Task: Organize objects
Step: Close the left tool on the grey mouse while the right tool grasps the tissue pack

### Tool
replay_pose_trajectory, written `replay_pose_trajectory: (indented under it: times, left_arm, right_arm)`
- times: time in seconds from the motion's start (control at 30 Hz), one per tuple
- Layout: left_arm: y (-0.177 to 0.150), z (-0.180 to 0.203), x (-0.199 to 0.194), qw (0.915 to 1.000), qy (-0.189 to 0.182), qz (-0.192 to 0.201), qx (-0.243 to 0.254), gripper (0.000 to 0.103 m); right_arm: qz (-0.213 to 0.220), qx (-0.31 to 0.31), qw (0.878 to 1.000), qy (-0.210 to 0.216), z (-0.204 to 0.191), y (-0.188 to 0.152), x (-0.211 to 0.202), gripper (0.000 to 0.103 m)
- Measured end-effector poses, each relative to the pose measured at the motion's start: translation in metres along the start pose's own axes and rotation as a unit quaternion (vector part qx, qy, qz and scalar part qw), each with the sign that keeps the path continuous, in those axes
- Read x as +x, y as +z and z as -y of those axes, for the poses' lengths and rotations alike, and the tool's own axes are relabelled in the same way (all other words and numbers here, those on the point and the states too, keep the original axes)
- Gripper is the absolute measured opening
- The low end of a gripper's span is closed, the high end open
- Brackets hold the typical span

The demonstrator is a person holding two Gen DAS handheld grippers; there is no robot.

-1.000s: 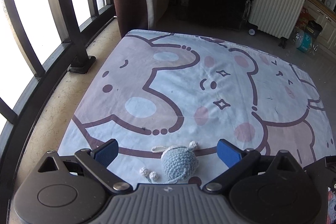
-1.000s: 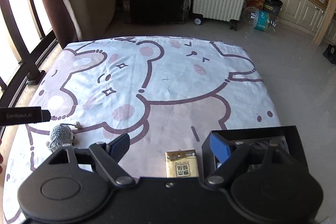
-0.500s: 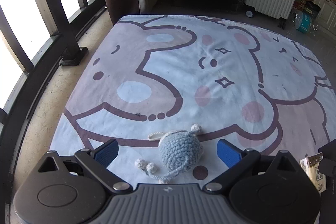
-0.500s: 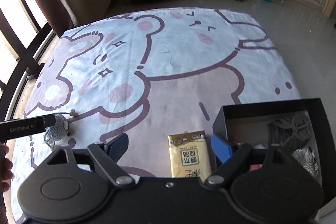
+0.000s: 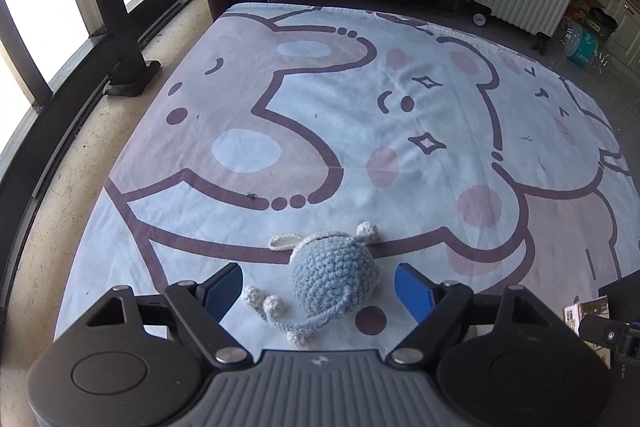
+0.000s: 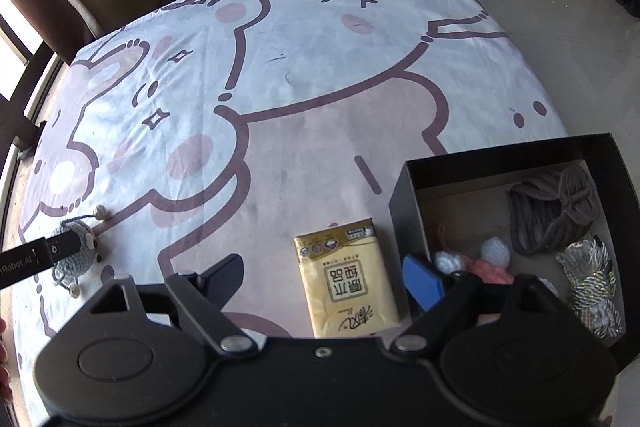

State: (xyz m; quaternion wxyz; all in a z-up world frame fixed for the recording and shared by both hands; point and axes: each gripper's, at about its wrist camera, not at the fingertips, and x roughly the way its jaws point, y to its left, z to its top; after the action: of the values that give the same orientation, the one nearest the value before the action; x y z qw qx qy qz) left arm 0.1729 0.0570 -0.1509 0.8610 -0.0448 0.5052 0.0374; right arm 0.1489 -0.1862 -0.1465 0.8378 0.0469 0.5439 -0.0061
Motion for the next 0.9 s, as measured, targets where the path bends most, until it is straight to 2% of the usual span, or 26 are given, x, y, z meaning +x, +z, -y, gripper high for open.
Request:
replay_pose_trajectory:
  times: [0.13,0.3,0.53,0.6,0.9]
  left_arm:
    - [-0.001,0.000,0.003,0.9999,0.003,-0.012,0.000,0.073]
    - [-0.001,-0.002,0.005,0.9998,0.001,-0.018,-0.006,0.068]
    - [-0.001,-0.003,0.006,0.9998,-0.002,-0.020,-0.006,0.064]
    - [-0.001,-0.003,0.005,0.9998,-0.005,-0.018,-0.005,0.061]
    - [-0.001,0.001,0.005,0.9996,-0.016,-0.023,-0.010,0.049]
  right_arm:
    - [-0.011,-0.027,0.999,-0.023,-0.011,0.000,0.005,0.088]
    - [-0.018,-0.069,0.996,-0.054,-0.025,-0.002,0.015,0.088]
    - [-0.035,-0.094,0.993,-0.056,-0.031,-0.009,0.031,0.090]
    - [-0.037,-0.103,0.993,-0.045,-0.033,-0.010,0.031,0.093]
    - [-0.042,-0.148,0.987,0.055,-0.051,-0.021,0.019,0.093]
